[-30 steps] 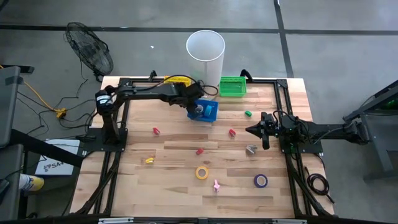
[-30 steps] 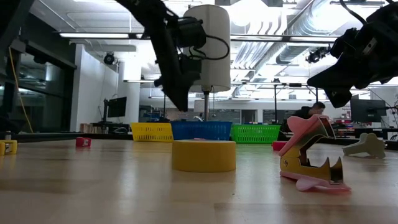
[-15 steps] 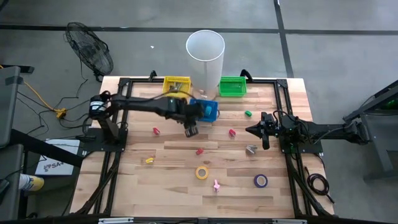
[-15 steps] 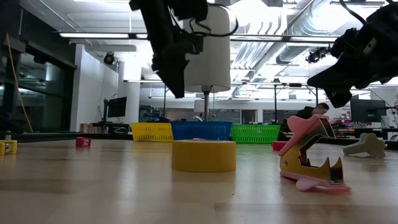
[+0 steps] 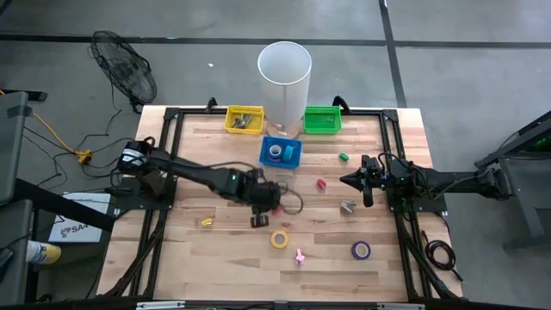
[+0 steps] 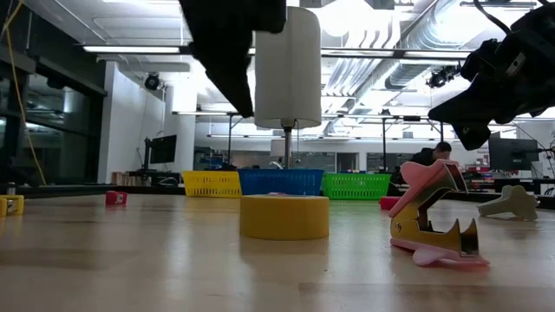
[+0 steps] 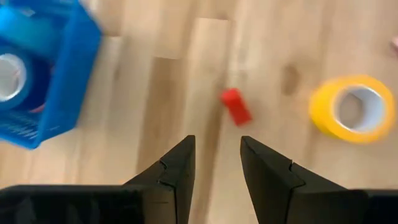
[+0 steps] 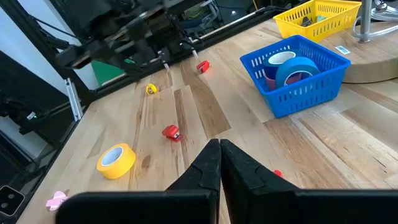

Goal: Pick and place Stapler, Stapler remover, tape
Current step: Put the yellow tape into the blue basket

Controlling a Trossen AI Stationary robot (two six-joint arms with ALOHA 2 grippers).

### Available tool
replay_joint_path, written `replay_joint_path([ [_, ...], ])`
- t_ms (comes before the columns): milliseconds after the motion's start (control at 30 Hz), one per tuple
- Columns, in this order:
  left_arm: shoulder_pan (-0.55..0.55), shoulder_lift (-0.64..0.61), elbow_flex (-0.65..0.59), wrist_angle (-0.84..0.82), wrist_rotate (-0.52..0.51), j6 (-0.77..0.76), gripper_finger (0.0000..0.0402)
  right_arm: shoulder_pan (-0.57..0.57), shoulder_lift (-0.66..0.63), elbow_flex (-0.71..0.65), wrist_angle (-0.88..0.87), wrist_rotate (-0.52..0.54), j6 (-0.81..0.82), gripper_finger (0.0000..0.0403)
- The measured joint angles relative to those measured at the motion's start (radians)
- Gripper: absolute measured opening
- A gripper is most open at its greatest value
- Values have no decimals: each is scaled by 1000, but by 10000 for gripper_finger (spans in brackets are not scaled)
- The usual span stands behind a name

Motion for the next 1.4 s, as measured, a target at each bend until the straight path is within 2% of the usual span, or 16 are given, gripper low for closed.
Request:
replay_joint_path([
  [233, -78, 2, 0, 20, -8, 34, 124, 0, 0, 0, 0, 0, 0, 0],
  [433, -94, 34, 2, 130, 15, -41, 124, 0, 0, 0, 0, 0, 0, 0],
  [767, -95, 132, -1, 186, 113, -223, 124, 0, 14, 0, 1, 1, 0, 0],
  [1000, -94, 198, -1, 232, 112, -229, 126, 0, 21, 0, 0, 0, 0, 0],
  [1200, -94, 213, -1, 235, 94, -199, 176, 0, 26, 0, 0, 0, 0, 0],
  [1400, -94, 212, 0, 239, 141, -104, 233, 0, 26, 0, 0, 0, 0, 0],
])
